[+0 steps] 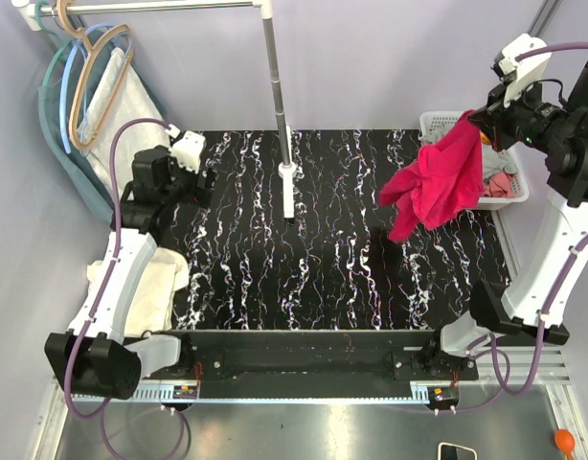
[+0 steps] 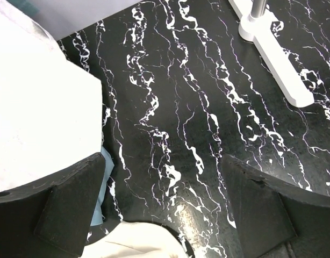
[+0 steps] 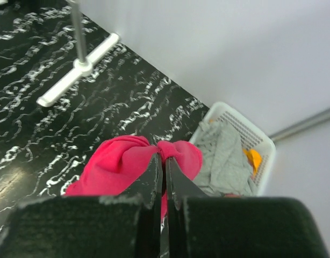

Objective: Fold and stack the t-shirts
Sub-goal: Move the tshirt to the center of the board

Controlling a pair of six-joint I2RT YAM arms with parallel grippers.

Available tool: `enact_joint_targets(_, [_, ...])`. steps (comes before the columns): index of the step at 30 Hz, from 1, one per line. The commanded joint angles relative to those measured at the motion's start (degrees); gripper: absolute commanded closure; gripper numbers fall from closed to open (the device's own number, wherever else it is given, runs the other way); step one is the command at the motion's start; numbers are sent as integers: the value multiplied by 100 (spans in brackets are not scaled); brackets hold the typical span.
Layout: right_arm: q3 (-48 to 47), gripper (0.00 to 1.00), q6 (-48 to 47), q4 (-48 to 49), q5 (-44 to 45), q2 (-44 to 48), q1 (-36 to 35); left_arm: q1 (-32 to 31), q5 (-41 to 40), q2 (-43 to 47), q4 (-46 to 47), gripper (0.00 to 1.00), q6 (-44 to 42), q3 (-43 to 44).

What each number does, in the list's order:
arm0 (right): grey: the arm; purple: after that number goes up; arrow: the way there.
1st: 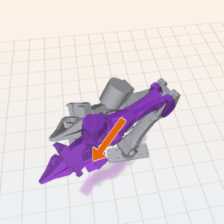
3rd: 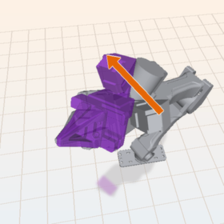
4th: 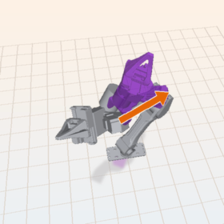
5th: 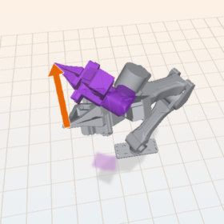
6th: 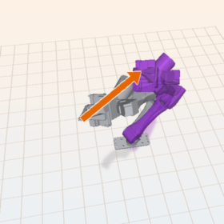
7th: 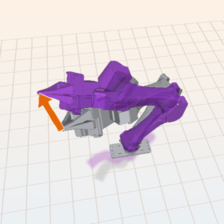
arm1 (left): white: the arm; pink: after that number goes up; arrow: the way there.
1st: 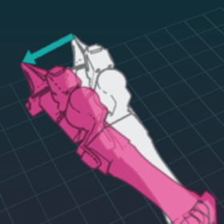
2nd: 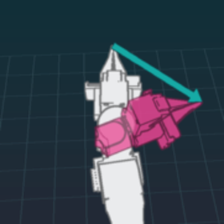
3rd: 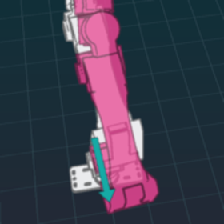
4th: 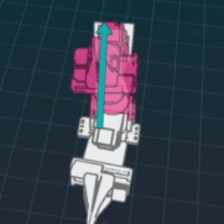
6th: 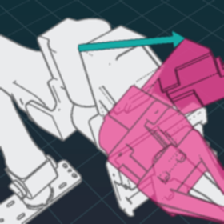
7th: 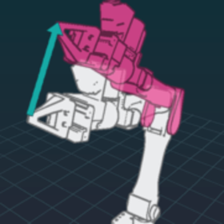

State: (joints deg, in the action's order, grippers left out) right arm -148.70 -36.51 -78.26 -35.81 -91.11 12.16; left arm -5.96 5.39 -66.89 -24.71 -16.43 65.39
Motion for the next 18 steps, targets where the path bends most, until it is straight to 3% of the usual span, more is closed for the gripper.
enact_joint_targets(1, [130,100,-111,-207,-427,339,-284,-64,-12,168,10,5,78,-70])
enact_joint_targets(6, [569,100,-163,-444,-497,427,-521,-221,68,98,10,5,183,-87])
enact_joint_targets(12, [1957,100,-418,-506,-146,629,-820,-529,-134,-148,10,4,175,-43])
enact_joint_targets(18, [2916,100,-295,-261,373,796,-1751,-705,-231,-342,19,4,166,-8])
